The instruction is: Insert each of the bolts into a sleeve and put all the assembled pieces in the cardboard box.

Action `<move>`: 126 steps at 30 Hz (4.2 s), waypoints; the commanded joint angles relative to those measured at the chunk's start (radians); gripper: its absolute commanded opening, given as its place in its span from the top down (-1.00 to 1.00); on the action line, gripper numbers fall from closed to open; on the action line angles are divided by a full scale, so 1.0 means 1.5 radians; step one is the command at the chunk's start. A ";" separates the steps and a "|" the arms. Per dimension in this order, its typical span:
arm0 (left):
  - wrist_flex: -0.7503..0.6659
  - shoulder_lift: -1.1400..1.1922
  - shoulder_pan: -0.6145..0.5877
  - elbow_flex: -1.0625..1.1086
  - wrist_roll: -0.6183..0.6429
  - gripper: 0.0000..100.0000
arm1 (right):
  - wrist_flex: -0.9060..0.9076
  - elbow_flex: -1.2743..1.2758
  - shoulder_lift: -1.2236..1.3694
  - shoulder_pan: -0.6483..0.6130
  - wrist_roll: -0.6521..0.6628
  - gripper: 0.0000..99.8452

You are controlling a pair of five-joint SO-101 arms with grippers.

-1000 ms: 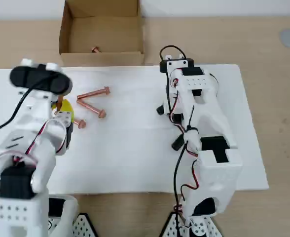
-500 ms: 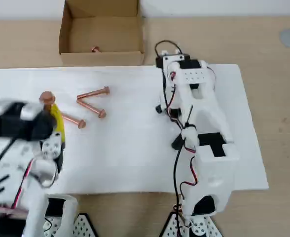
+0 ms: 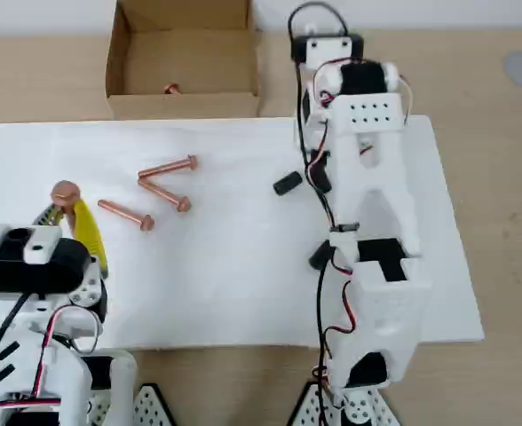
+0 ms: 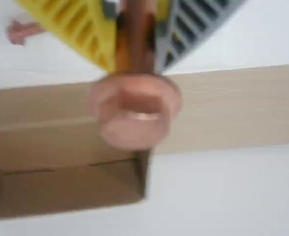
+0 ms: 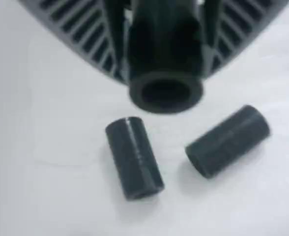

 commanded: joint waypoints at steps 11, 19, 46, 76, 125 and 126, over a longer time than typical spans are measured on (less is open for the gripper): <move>-0.119 -0.001 -0.095 0.030 0.310 0.98 | 0.026 -0.199 -0.004 -0.217 -0.006 0.98; -0.160 -0.001 -0.095 0.093 0.310 0.98 | 0.028 -0.315 -0.004 -0.243 -0.001 0.98; -0.158 -0.001 0.042 0.105 0.197 0.98 | 0.033 -0.321 -0.240 -0.197 0.068 0.98; -0.155 -0.001 0.044 0.105 0.202 0.98 | -0.470 1.098 -1.045 -0.347 -0.017 0.98; -0.160 -0.001 0.357 0.149 0.327 0.99 | -0.928 1.539 -1.408 -0.500 0.037 0.98; -0.160 -0.001 0.352 0.149 0.327 0.99 | -0.928 1.539 -1.408 -0.500 0.037 0.98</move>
